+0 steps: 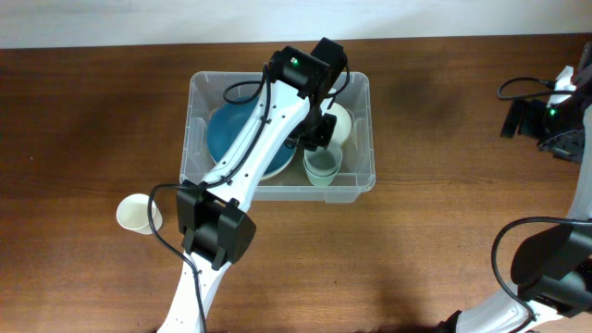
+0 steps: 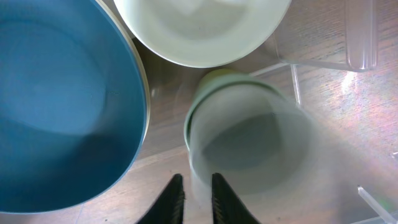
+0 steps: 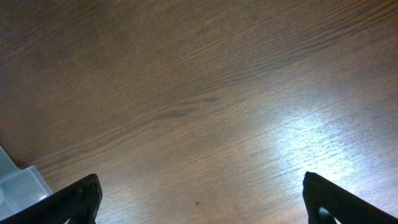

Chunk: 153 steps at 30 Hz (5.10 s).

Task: Pack container
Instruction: 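Lower the grey cup into the mint green cup and release, then move the left gripper to the white cup at front left, then grasp the white cup and lift it, then lower the white cup onto the grey cup stack and release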

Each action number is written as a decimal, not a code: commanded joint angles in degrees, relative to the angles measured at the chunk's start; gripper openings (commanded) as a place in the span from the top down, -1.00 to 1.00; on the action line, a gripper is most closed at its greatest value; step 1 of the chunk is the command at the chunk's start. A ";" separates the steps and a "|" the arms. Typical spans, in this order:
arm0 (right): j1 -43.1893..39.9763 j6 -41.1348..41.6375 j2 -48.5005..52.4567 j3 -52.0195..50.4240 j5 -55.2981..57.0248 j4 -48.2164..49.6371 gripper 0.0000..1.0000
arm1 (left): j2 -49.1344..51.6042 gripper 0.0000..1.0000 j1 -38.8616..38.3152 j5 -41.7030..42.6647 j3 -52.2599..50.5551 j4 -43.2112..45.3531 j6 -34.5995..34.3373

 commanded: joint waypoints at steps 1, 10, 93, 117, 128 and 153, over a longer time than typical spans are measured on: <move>-0.15 0.44 0.20 -0.24 -0.13 0.04 -0.98 | 0.46 0.59 -0.24 -0.61 -0.17 -0.22 -0.39; -0.15 0.44 0.20 -0.24 -0.13 0.04 -0.98 | 0.37 -0.25 0.33 -1.07 1.03 1.79 0.07; -0.15 0.44 0.20 -0.24 -0.13 0.04 -0.98 | -45.29 0.98 59.14 5.31 -72.59 35.04 -13.64; -0.15 0.44 0.20 -0.24 -0.13 0.04 -0.98 | -47.69 0.99 3.65 2.32 -34.14 26.58 0.76; -0.15 0.44 0.20 -0.24 -0.11 0.04 -0.98 | -31.52 0.99 0.35 0.72 -34.14 27.08 0.79; -0.15 0.44 0.20 -0.24 -0.13 0.04 -0.98 | -21.11 0.97 0.35 0.48 -34.16 28.59 0.76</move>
